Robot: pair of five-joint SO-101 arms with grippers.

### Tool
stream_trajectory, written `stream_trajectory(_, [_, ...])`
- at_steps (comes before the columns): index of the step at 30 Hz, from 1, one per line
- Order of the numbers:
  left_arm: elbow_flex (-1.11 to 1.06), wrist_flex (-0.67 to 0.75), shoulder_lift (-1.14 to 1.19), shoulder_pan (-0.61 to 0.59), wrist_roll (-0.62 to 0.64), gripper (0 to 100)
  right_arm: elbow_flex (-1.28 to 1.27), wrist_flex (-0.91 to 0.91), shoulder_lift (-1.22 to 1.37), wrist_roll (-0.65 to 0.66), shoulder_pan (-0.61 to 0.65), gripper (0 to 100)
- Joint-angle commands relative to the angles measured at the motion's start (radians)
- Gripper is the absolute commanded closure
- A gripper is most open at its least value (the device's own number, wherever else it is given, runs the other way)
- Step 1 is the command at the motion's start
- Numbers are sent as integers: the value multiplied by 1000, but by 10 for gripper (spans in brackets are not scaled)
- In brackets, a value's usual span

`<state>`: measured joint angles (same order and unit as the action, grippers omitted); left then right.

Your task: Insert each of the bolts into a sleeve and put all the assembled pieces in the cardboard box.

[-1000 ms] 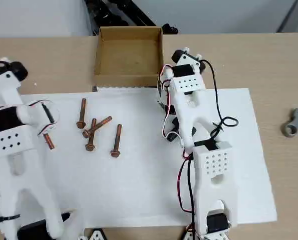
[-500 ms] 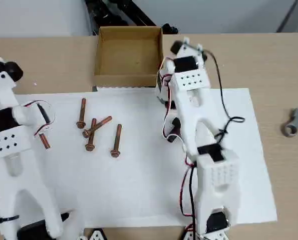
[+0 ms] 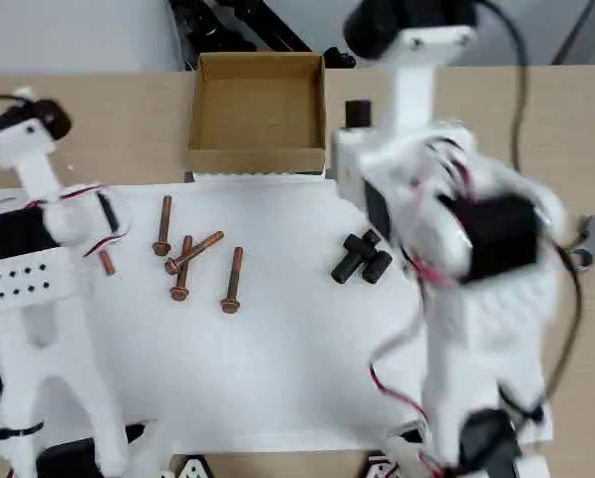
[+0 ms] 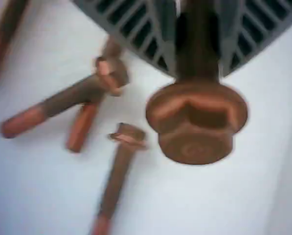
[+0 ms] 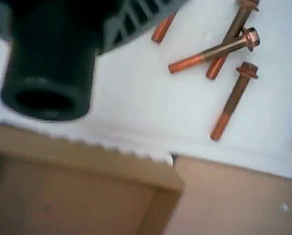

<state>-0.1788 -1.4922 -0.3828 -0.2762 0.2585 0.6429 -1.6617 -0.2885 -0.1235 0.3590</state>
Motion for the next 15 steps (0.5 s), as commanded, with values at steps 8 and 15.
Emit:
stream_trajectory(8, [257, -26, -46, 189, -6, 995, -508, 4, -518, 86, 8, 995])
stream_trajectory(15, [354, -20, -46, 315, -6, 995, -1020, 240, -891, 84, 8, 995])
